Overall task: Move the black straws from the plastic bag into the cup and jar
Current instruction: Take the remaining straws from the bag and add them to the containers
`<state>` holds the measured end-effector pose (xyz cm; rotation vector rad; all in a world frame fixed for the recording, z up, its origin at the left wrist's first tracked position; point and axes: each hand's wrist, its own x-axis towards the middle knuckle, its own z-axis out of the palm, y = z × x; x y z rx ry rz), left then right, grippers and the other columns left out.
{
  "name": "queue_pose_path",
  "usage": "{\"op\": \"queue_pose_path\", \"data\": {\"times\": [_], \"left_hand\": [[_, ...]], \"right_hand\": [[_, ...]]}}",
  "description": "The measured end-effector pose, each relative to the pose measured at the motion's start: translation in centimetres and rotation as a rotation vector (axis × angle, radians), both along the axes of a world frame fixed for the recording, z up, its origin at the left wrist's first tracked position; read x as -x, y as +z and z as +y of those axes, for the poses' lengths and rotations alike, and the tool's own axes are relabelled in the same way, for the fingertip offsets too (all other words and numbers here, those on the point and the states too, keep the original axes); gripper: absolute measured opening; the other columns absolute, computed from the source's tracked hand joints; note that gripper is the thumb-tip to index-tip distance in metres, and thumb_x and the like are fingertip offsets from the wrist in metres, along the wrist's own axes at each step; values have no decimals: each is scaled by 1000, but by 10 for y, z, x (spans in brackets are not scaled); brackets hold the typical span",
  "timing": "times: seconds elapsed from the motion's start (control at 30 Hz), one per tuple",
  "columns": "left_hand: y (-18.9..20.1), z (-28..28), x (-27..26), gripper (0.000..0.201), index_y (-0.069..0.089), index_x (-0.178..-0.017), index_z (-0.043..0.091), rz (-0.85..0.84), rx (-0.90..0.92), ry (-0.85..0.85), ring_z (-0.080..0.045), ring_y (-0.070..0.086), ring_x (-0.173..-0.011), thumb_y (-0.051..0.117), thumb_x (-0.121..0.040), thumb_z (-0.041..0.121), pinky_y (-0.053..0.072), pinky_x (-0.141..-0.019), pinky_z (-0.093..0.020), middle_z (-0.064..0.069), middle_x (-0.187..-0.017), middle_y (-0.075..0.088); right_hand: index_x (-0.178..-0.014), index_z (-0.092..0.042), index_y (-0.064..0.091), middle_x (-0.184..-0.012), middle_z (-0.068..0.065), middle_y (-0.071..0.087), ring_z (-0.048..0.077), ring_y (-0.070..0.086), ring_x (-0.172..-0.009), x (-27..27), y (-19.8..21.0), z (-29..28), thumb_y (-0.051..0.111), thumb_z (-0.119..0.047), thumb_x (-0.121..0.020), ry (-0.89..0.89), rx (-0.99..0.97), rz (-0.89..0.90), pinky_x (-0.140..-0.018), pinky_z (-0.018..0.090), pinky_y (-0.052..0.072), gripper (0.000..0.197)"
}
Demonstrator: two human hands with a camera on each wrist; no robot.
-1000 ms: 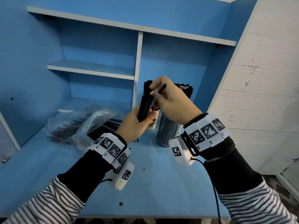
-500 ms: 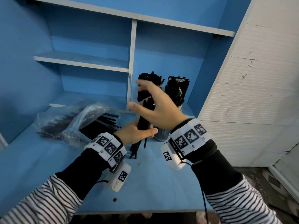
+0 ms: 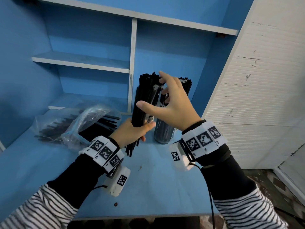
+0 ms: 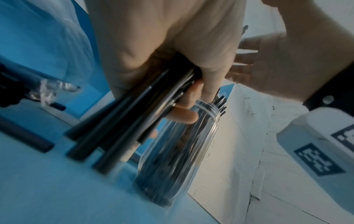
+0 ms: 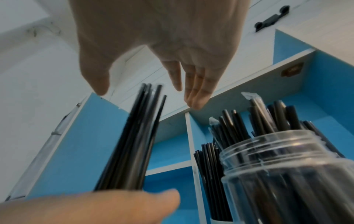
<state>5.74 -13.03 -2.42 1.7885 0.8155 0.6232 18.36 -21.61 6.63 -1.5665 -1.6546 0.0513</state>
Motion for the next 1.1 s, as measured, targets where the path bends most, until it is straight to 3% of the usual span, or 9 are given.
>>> {"op": "queue_pose_path", "data": {"times": [0.1,0.23,0.3,0.47,0.53,0.63,0.73,0.87,1.1], "left_hand": [[9,-12,3,39,47,-58,17,-2,0,-208,-12,53,-50,64,-91,30,54,-86,-54,5,-47,48],[19,-28,7,39,52,-51,23,148,4,-412,-14,51,-51,68,-84,36,52,-67,-37,1,-51,49],[23,-28,7,40,51,-48,28,165,4,-400,-17,49,-54,69,-82,36,47,-63,-34,2,-52,48],[35,-20,-4,31,54,-63,13,-39,-204,-182,-7,52,-48,74,-83,26,44,-51,-25,6,-54,54],[37,-20,-11,20,58,-79,23,-155,-237,-99,2,56,-58,78,-79,27,44,-56,-16,18,-64,60],[28,-11,-24,59,45,-108,46,-283,-305,96,9,54,-99,86,-67,36,43,-79,-8,21,-108,55],[14,3,-42,101,30,-125,53,-320,-178,157,-9,44,-127,89,-45,59,42,-105,-32,4,-134,38],[11,19,-63,120,20,-144,35,-257,-55,82,-7,46,-127,93,-50,44,38,-108,-33,8,-140,44],[2,25,-82,95,39,-135,39,-163,-180,70,-2,54,-118,87,-53,49,46,-104,-37,19,-131,54]], "right_hand": [[-139,-18,44,-130,-4,43,6,44,-117,3,-3,-4,77,-55,-68,92,132,30,-96,18,38,86],[-114,-21,67,-104,2,65,4,60,-97,8,-11,-2,77,-35,-79,314,272,90,-84,18,49,39],[-93,-10,72,-83,0,67,7,64,-80,8,-10,-2,72,-19,-85,365,215,144,-74,22,53,13],[-78,-3,65,-69,-3,62,9,63,-69,-2,8,3,70,-12,-85,325,62,204,-64,21,50,12],[-77,-3,65,-69,1,64,11,64,-68,-8,21,6,69,-14,-85,280,10,200,-63,21,51,14],[-73,-2,65,-67,4,65,14,65,-65,-21,41,9,70,-17,-85,201,-123,215,-64,25,53,19],[-71,-6,64,-66,-2,65,9,65,-64,-37,56,8,70,-13,-85,149,-261,253,-63,21,50,17],[-73,0,63,-70,7,65,4,61,-59,-55,70,3,67,-10,-85,48,-336,307,-56,14,45,16],[-72,5,61,-69,16,63,8,54,-52,-89,73,11,66,-18,-82,-146,-309,284,-45,15,40,25]]}}
